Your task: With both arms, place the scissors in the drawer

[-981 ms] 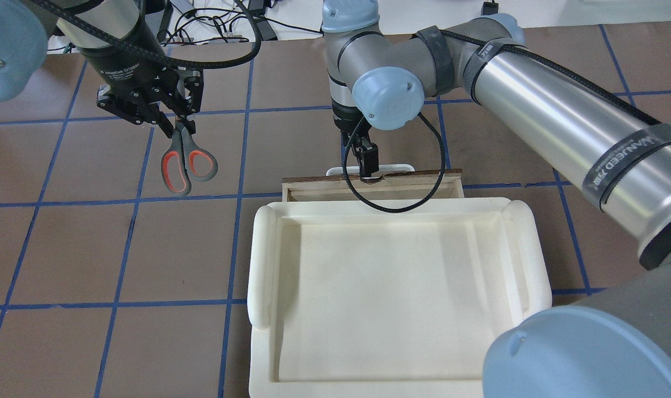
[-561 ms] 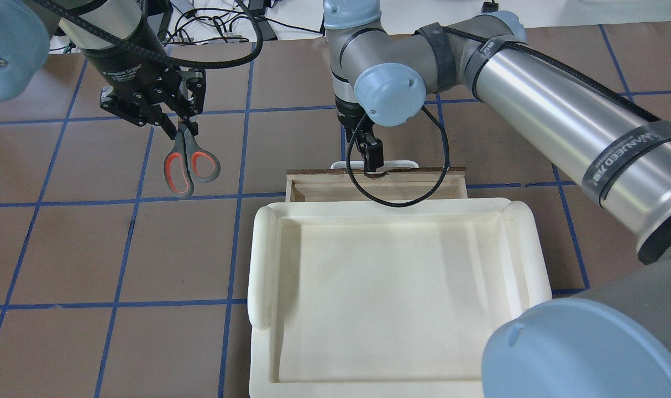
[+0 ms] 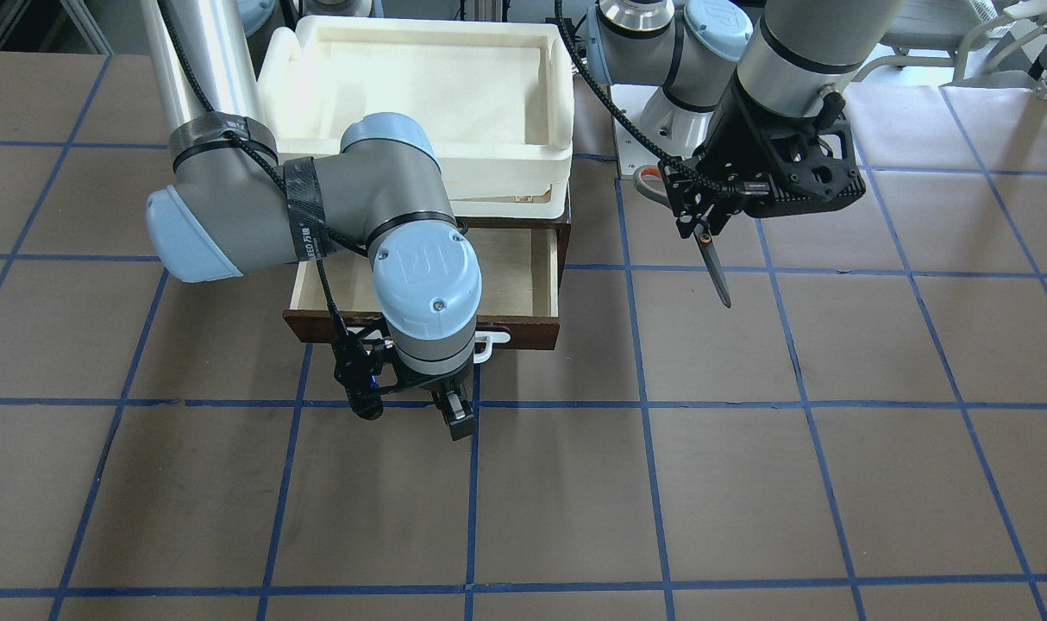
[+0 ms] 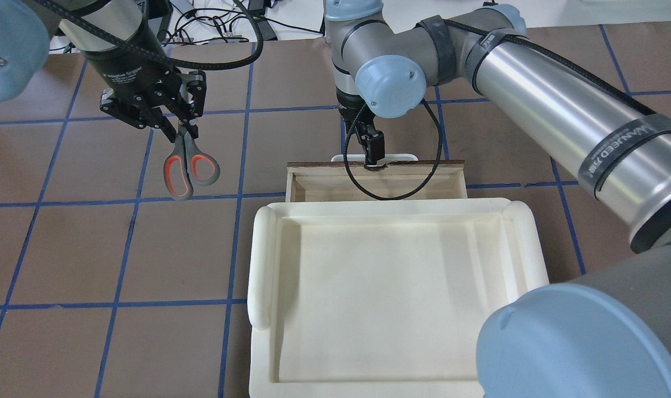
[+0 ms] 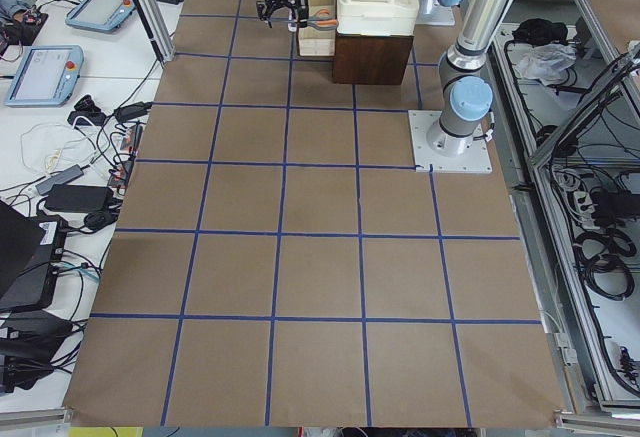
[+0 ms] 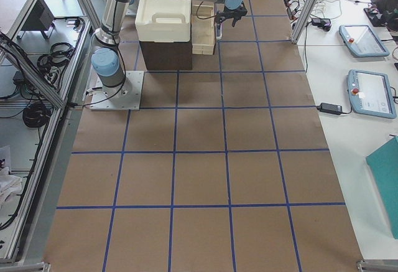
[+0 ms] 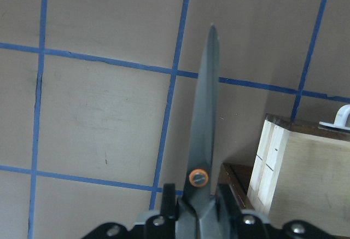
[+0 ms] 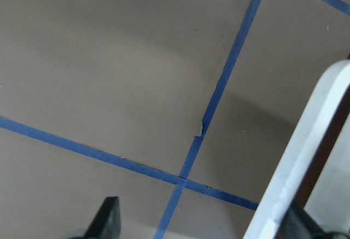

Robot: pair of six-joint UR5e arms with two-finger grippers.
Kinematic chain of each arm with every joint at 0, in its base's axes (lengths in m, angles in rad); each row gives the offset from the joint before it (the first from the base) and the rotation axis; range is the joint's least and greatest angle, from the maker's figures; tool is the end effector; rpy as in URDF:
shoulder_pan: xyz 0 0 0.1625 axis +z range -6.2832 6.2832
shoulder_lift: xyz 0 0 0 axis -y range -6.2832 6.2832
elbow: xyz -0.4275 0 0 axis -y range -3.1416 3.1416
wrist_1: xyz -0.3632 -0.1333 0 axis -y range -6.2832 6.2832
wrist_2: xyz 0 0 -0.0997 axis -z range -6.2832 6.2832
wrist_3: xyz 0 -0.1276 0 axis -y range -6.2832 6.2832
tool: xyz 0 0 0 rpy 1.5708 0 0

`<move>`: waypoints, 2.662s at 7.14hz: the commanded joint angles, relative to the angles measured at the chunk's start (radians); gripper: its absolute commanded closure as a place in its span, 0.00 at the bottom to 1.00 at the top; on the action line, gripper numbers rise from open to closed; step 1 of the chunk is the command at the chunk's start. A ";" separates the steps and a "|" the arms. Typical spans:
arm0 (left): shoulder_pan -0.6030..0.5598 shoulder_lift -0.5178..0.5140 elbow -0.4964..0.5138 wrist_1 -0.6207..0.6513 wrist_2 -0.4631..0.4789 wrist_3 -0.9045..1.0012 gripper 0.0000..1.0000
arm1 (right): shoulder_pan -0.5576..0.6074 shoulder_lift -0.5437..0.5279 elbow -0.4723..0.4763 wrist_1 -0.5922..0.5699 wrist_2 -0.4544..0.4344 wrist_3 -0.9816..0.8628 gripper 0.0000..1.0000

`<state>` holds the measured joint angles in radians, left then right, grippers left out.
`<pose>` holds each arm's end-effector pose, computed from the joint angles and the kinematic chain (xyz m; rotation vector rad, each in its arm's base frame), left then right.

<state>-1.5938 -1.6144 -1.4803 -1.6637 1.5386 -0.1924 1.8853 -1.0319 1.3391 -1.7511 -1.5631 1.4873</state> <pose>-0.1483 -0.4719 0.4746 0.2645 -3.1023 -0.0766 0.3283 -0.5750 0.2804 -1.6852 -2.5352 -0.1293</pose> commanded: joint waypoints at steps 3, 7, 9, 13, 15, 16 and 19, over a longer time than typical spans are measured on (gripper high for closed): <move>0.000 0.001 0.000 -0.002 -0.002 0.007 1.00 | 0.000 0.030 -0.046 0.001 0.006 -0.013 0.00; 0.000 0.002 0.000 -0.002 -0.003 0.007 1.00 | -0.011 0.041 -0.060 -0.004 0.006 -0.038 0.00; 0.002 0.001 0.000 -0.002 -0.003 0.007 1.00 | -0.012 0.047 -0.072 -0.004 0.006 -0.056 0.00; 0.002 0.002 0.000 -0.002 -0.003 0.007 1.00 | -0.015 0.064 -0.097 -0.005 0.008 -0.090 0.00; 0.002 0.002 0.000 -0.002 -0.003 0.007 1.00 | -0.017 0.076 -0.100 -0.027 0.011 -0.094 0.00; 0.002 0.002 0.000 -0.002 -0.003 0.007 1.00 | -0.017 0.079 -0.100 -0.028 0.011 -0.094 0.00; 0.002 0.004 0.000 -0.002 -0.002 0.007 1.00 | -0.017 0.012 -0.106 0.019 -0.003 -0.091 0.00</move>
<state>-1.5923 -1.6108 -1.4803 -1.6659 1.5369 -0.1856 1.8684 -0.9840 1.2330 -1.7599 -1.5629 1.3953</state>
